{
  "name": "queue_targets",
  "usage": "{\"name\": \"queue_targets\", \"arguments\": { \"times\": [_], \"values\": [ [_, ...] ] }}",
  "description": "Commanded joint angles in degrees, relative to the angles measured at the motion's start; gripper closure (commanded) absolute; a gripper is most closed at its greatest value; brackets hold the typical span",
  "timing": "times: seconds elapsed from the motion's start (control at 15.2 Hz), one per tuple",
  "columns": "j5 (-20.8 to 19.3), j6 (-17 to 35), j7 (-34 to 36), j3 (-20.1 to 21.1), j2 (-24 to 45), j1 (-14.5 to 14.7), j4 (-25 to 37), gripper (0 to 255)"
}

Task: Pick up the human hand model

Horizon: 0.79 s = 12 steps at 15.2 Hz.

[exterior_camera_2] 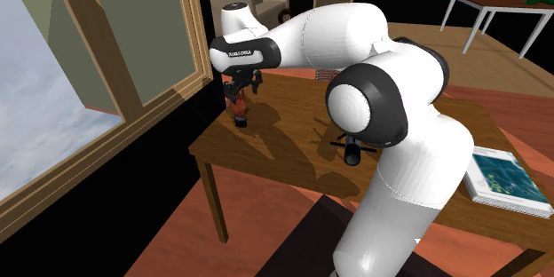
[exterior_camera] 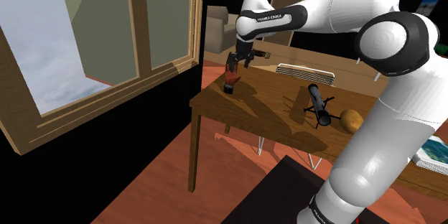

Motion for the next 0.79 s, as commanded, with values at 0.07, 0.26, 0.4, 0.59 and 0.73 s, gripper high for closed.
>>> {"name": "queue_targets", "arguments": {
  "times": [0.07,0.26,0.4,0.59,0.73],
  "values": [
    [-0.14,1.97,0.39,-0.08,1.1,-0.08,-0.64,0],
    [-0.27,4.21,0.67,-0.12,1.43,-0.12,-2.56,0],
    [-0.34,5.37,0.82,-0.13,1.65,-0.13,-3.51,0],
    [-0.34,5.29,0.79,-0.14,1.58,-0.14,-3.5,255],
    [-0.33,5.28,0.79,-0.14,1.59,-0.14,-3.48,255]
  ]
}}
